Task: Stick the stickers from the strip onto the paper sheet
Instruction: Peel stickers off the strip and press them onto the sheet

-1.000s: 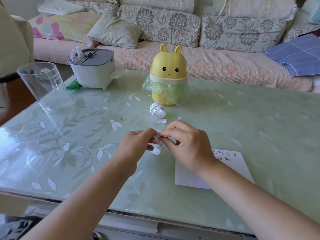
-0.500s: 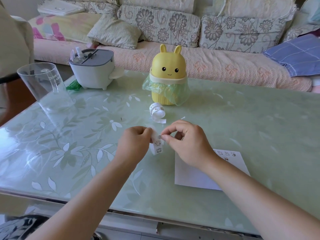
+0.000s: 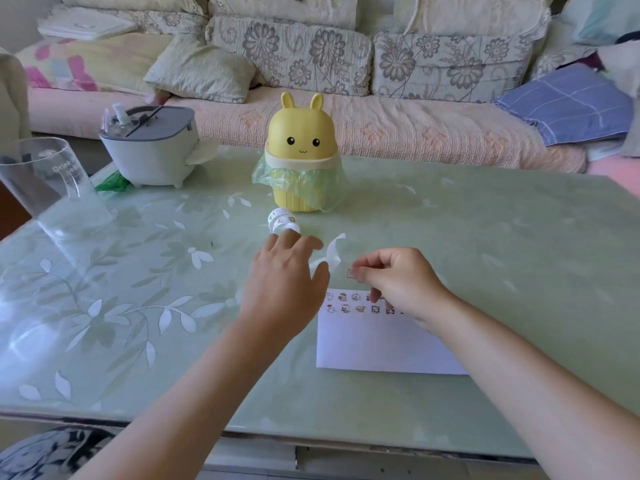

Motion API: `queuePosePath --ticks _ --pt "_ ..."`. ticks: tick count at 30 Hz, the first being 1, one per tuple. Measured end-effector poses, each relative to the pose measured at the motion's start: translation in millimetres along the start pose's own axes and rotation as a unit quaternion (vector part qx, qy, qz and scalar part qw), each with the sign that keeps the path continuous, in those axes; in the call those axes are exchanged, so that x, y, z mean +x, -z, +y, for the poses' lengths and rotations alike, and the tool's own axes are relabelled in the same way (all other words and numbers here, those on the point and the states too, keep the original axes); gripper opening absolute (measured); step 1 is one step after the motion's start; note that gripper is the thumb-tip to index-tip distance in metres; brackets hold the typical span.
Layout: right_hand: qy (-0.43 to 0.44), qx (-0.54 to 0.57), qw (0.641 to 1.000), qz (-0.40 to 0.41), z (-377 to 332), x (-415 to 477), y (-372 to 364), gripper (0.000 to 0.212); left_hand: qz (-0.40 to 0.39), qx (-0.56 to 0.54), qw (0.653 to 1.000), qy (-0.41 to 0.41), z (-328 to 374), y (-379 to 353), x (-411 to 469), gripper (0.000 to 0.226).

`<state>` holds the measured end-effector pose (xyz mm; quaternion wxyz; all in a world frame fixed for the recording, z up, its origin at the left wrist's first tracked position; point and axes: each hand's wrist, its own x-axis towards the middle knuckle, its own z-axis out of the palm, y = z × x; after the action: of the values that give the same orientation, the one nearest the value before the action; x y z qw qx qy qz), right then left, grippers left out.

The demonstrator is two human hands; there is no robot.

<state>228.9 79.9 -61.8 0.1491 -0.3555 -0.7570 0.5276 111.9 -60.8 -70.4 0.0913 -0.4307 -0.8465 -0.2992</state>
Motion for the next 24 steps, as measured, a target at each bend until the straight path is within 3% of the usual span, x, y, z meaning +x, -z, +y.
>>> queuePosePath --ticks 5,11,24 --pt "-0.032 -0.024 0.999 0.025 20.2 -1.1 35.4 0.004 -0.11 -0.033 0.987 -0.109 25.3 -26.8 -7.2 0.023" --pt "-0.067 -0.089 0.993 0.036 46.5 -2.2 74.2 0.006 -0.216 -0.043 0.962 -0.158 45.2 -65.2 -18.5 0.03" --pt "-0.061 -0.168 0.984 -0.011 72.2 -2.9 101.1 0.008 -0.211 0.015 0.958 -0.195 59.2 -87.4 -22.1 0.052"
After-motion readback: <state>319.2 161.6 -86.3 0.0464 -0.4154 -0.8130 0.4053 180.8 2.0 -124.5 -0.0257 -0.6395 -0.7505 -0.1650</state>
